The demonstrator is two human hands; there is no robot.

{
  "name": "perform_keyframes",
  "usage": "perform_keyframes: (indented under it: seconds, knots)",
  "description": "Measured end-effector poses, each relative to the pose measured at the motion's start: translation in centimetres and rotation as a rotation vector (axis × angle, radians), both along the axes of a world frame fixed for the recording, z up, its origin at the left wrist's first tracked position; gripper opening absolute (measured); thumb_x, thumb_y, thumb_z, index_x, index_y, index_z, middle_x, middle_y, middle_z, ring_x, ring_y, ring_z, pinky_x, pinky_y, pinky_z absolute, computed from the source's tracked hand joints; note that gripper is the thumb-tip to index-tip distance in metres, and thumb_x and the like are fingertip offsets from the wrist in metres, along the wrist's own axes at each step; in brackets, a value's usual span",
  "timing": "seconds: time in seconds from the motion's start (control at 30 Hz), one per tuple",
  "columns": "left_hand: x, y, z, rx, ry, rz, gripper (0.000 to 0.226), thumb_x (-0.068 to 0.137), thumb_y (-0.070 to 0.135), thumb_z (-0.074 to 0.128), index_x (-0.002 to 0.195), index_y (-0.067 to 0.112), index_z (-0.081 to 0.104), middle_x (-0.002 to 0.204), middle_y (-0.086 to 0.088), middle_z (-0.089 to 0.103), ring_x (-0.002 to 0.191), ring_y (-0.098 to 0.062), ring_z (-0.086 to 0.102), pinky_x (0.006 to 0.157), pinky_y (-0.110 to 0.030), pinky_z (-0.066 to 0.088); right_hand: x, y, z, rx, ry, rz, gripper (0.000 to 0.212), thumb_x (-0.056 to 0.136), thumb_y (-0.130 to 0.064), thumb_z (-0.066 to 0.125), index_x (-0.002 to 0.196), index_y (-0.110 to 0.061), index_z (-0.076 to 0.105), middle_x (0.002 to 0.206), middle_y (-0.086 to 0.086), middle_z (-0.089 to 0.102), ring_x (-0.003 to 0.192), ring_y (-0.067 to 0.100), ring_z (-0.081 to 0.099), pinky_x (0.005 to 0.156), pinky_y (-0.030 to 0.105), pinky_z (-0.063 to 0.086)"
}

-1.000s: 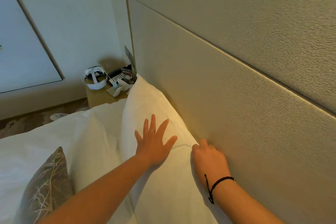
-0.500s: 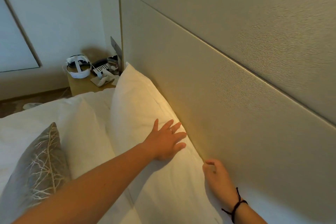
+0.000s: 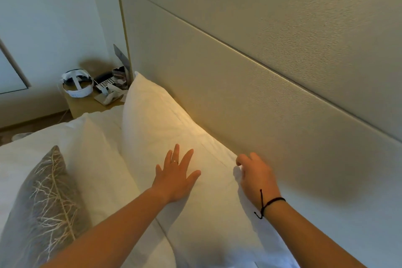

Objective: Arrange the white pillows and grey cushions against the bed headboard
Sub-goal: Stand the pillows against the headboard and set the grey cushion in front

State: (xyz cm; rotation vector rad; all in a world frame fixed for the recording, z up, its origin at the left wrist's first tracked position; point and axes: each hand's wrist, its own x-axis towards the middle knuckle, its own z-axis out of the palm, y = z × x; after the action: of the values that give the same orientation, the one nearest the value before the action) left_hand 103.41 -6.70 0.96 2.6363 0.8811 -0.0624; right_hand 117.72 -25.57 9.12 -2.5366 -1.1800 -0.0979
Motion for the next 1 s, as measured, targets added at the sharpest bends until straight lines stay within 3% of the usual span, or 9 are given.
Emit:
perform_keyframes:
  seconds: [0.1, 0.23, 0.3, 0.4, 0.5, 0.6, 0.7, 0.83, 1.0]
  knots:
    - [-1.9, -1.2, -0.4, -0.050, 0.007, -0.006, 0.077, 0.086, 0.080, 0.015, 0.148, 0.047, -0.017, 0.161, 0.001, -0.027, 0.149, -0.029, -0.019, 0.115, -0.063, 0.010, -0.7, 0.3, -1.6, -0.170, -0.140, 0.058, 0.010, 0.089, -0.010, 0.058, 0.080, -0.012, 0.054, 0.079, 0.006, 0.050, 0.066, 0.027, 0.050, 0.052, 0.034, 0.041]
    - [-5.0, -0.5, -0.1, -0.068, 0.069, -0.025, 0.066, 0.097, 0.063, 0.022, 0.151, 0.043, -0.009, 0.164, 0.000, -0.017, 0.151, -0.028, -0.011, 0.118, -0.057, 0.014, -2.4, 0.8, -3.1, -0.376, -0.096, 0.079, 0.011, 0.096, -0.017, 0.045, 0.090, -0.014, 0.052, 0.091, 0.006, 0.051, 0.077, 0.026, 0.051, 0.063, 0.032, 0.041]
    - [-7.0, 0.8, 0.1, -0.054, 0.129, -0.036, 0.060, 0.102, 0.048, 0.027, 0.153, 0.039, -0.004, 0.165, -0.001, -0.008, 0.151, -0.028, -0.004, 0.118, -0.056, 0.017, -2.9, 0.7, -2.7, -0.390, -0.231, 0.093, 0.009, 0.092, -0.015, 0.054, 0.084, -0.013, 0.057, 0.087, 0.005, 0.049, 0.073, 0.026, 0.047, 0.060, 0.032, 0.038]
    - [-10.1, 3.4, -0.3, -0.001, 0.251, -0.020, 0.057, 0.101, 0.024, 0.035, 0.153, 0.030, 0.013, 0.165, -0.002, 0.007, 0.151, -0.025, 0.007, 0.118, -0.053, 0.017, -4.4, 1.2, -1.3, -0.245, -0.310, 0.083, 0.007, 0.080, -0.005, 0.067, 0.076, -0.009, 0.064, 0.086, 0.011, 0.057, 0.071, 0.032, 0.053, 0.060, 0.037, 0.046]
    - [-12.7, 6.2, -1.2, 0.156, 0.478, -0.101, 0.045, 0.102, 0.023, 0.035, 0.147, 0.028, 0.032, 0.162, 0.001, 0.018, 0.150, -0.022, 0.012, 0.118, -0.053, 0.015, -8.5, 2.6, -1.2, -0.141, -0.177, 0.238, 0.004, 0.085, -0.017, 0.067, 0.085, -0.013, 0.068, 0.094, 0.008, 0.063, 0.072, 0.029, 0.058, 0.062, 0.036, 0.048]
    - [-14.3, 8.5, -2.0, 0.255, 0.618, -0.173, 0.039, 0.102, 0.026, 0.033, 0.140, 0.027, 0.041, 0.154, 0.000, 0.032, 0.145, -0.023, 0.019, 0.114, -0.054, 0.019, -14.7, 4.2, -4.1, -0.259, 0.189, 0.344, 0.038, 0.095, -0.052, 0.045, 0.117, -0.025, 0.060, 0.111, -0.006, 0.061, 0.096, 0.016, 0.060, 0.079, 0.029, 0.046]
    - [-14.7, 10.0, -2.7, 0.324, 0.647, -0.224, 0.037, 0.100, 0.025, 0.033, 0.136, 0.029, 0.042, 0.145, 0.001, 0.041, 0.141, -0.024, 0.025, 0.110, -0.053, 0.023, -19.1, 6.3, -8.3, -0.469, 0.588, 0.286, 0.069, 0.089, -0.069, 0.045, 0.139, -0.021, 0.045, 0.133, -0.002, 0.054, 0.120, 0.019, 0.052, 0.098, 0.032, 0.042]
    - [-14.3, 11.5, -3.5, 0.440, 0.693, -0.302, 0.036, 0.101, 0.024, 0.037, 0.136, 0.032, 0.040, 0.138, 0.001, 0.048, 0.132, -0.023, 0.035, 0.102, -0.048, 0.028, -21.5, 7.6, -12.6, -0.639, 0.695, 0.204, 0.067, 0.077, -0.074, 0.053, 0.113, -0.018, 0.053, 0.114, 0.003, 0.055, 0.101, 0.024, 0.055, 0.084, 0.035, 0.047]
    - [-13.5, 12.9, -3.6, 0.560, 0.762, -0.390, 0.034, 0.099, 0.025, 0.050, 0.132, 0.032, 0.051, 0.123, 0.003, 0.057, 0.117, -0.021, 0.049, 0.094, -0.040, 0.032, -21.6, 8.9, -14.1, -0.556, 0.765, 0.080, 0.046, 0.076, -0.067, 0.061, 0.086, -0.023, 0.051, 0.086, -0.006, 0.055, 0.075, 0.013, 0.053, 0.059, 0.027, 0.040]
